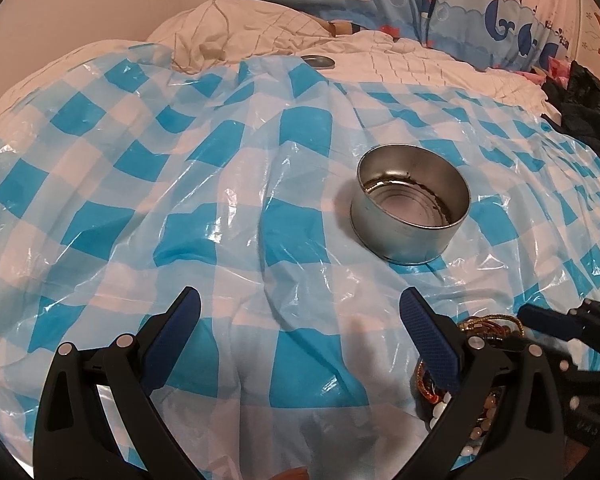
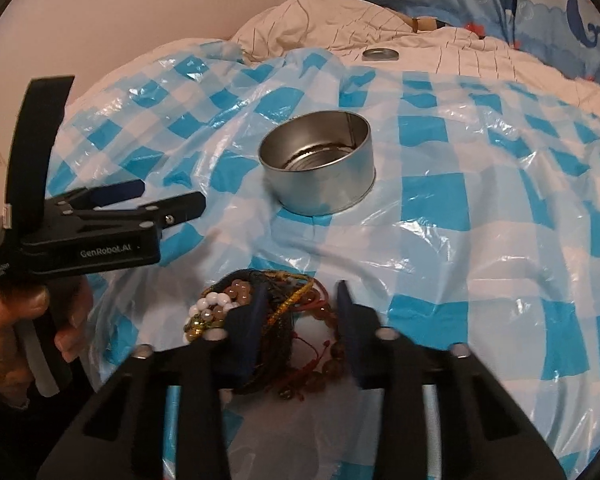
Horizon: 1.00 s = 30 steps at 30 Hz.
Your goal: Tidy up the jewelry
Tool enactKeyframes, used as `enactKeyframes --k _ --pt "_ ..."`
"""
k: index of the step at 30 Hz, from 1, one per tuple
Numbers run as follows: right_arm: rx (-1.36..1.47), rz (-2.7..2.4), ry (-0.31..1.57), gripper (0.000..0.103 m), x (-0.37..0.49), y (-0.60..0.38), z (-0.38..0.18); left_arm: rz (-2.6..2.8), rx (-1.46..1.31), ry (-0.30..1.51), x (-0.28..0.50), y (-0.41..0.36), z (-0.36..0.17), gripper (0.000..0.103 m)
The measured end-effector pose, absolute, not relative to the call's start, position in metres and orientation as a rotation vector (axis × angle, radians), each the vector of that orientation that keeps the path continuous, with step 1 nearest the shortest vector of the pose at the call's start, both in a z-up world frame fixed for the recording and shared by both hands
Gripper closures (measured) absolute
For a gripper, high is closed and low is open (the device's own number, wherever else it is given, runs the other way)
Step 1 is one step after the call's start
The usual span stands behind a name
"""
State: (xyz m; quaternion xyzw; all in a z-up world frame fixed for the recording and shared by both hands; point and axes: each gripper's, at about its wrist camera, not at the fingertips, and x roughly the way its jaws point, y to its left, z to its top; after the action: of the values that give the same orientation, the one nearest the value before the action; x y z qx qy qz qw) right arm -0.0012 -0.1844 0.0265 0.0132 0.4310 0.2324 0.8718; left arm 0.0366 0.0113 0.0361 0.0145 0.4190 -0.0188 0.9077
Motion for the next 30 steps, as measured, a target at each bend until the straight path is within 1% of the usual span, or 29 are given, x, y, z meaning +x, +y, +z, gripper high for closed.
enactKeyframes --k 1,4,8,17,22,30 --pt "0.041 0.494 0.898 0.086 -0.002 -0.185 0.027 -0.041 0.030 0.865 0.036 0.011 0.036 0.007" --pt "0.052 0.502 0.880 0.095 -0.004 -0.186 0.031 -0.047 0.032 0.865 0.034 0.009 0.037 0.007" --pt "0.083 0.513 0.877 0.098 -0.005 -0.189 0.033 -0.045 0.032 0.866 0.033 0.009 0.036 0.007" --pt "0.232 0.536 0.814 0.099 -0.009 -0.211 0.057 -0.089 0.029 0.860 0.026 0.009 0.040 0.007" --pt "0.271 0.523 0.749 0.099 -0.013 -0.226 0.076 -0.218 0.031 0.880 0.019 -0.003 0.038 0.007" --pt "0.342 0.466 0.701 0.099 -0.014 -0.258 0.088 -0.441 0.179 0.856 -0.010 -0.045 0.031 0.007"
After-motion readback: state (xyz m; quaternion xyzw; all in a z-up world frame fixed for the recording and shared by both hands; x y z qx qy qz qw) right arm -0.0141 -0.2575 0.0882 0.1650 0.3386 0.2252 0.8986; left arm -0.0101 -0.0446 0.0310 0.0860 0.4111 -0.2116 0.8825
